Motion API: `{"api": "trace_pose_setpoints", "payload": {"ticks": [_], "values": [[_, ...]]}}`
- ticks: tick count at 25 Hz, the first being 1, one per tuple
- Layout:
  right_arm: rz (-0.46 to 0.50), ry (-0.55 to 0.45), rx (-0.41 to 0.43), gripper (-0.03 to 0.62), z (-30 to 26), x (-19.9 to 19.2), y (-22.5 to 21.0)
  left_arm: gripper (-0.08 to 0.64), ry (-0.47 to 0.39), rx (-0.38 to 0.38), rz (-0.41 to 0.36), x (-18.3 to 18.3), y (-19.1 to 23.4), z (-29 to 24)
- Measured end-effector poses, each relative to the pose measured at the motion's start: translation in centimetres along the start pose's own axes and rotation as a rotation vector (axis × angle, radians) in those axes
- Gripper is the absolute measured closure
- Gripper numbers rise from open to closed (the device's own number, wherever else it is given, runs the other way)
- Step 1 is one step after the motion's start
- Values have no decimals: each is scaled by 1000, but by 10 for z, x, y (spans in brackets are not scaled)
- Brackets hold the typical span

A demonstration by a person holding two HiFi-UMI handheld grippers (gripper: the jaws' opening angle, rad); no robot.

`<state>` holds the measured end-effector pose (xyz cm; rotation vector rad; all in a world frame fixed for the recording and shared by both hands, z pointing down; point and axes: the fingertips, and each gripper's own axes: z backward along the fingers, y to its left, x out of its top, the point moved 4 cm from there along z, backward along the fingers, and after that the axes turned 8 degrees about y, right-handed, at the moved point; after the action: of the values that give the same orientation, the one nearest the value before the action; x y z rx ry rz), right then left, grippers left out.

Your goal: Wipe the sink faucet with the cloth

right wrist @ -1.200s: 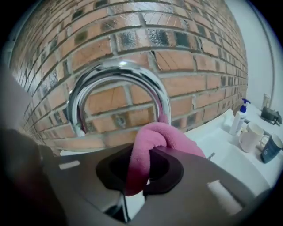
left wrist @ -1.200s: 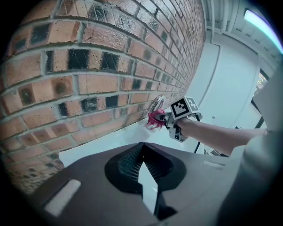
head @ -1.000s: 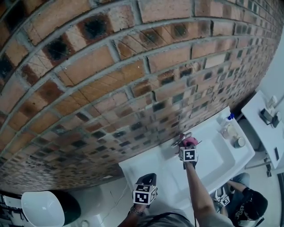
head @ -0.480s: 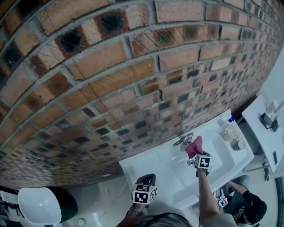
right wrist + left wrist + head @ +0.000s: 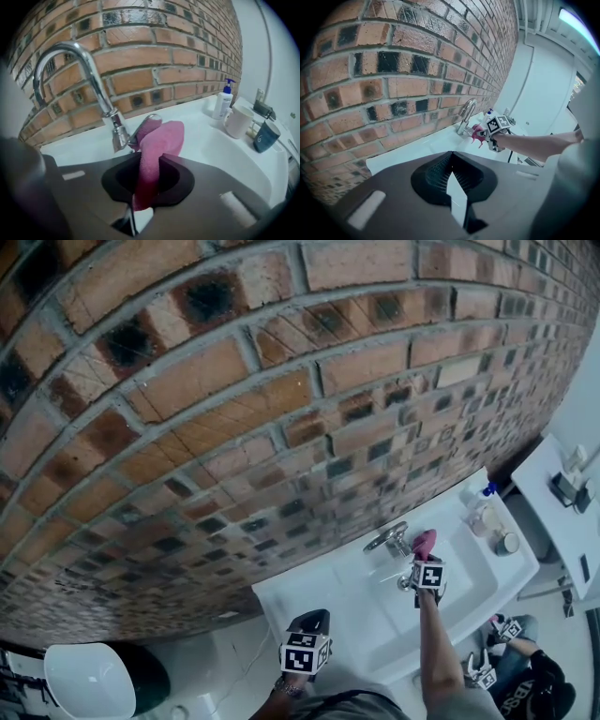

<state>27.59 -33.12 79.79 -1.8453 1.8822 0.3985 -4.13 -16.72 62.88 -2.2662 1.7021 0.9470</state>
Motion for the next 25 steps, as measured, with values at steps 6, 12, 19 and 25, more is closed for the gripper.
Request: {"api": "trace_pose_setpoints", "payload": {"ticks": [6,12,19,25], "values": [[143,-3,138,548,9,-29,71,540,3,14,15,-1,5,1],[194,-249,101,548,60,31,75,540,2,-1,5,-1,-1,-1],[359,-46,9,548,6,49,55,540,-3,0,0,-3,-3,3],[406,-209,18,548,38,77,64,540,-25,25,21,1,10,12]]}}
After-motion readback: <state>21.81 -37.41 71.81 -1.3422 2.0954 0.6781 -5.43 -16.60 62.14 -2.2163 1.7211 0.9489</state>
